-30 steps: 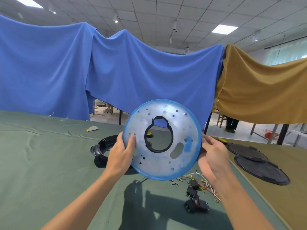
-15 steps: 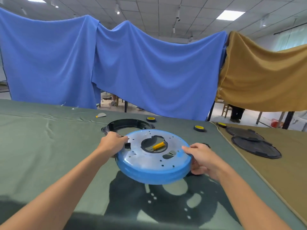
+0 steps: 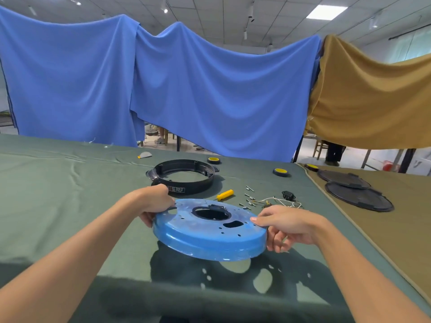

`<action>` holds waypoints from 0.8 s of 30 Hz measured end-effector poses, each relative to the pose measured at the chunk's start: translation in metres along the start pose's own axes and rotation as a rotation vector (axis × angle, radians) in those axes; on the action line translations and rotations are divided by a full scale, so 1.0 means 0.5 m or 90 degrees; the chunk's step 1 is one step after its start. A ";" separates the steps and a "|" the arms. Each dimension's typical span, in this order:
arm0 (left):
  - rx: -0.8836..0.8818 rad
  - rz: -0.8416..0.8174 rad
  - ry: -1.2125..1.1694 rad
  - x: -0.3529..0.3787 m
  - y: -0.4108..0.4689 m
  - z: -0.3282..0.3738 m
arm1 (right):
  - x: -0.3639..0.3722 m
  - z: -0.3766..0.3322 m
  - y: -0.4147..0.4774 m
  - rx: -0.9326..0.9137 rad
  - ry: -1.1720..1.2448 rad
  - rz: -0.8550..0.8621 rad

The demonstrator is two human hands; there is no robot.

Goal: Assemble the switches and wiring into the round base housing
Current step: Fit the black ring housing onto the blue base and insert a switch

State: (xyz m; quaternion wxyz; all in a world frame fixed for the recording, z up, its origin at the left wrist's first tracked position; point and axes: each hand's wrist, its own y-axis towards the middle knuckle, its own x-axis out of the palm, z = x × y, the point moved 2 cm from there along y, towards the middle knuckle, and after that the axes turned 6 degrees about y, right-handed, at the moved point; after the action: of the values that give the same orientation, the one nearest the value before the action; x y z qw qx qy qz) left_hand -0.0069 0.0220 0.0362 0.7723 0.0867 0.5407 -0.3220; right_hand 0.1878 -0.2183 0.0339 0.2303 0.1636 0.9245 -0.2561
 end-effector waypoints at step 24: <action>0.017 0.130 -0.090 0.067 0.182 -0.001 | -0.017 -0.029 0.181 0.032 -0.247 0.165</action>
State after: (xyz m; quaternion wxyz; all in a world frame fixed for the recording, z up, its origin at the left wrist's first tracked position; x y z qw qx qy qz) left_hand 0.0537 0.0795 -0.0136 0.8361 0.1285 0.4689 -0.2541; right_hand 0.2280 -0.1383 0.0131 0.4306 0.2347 0.8273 -0.2740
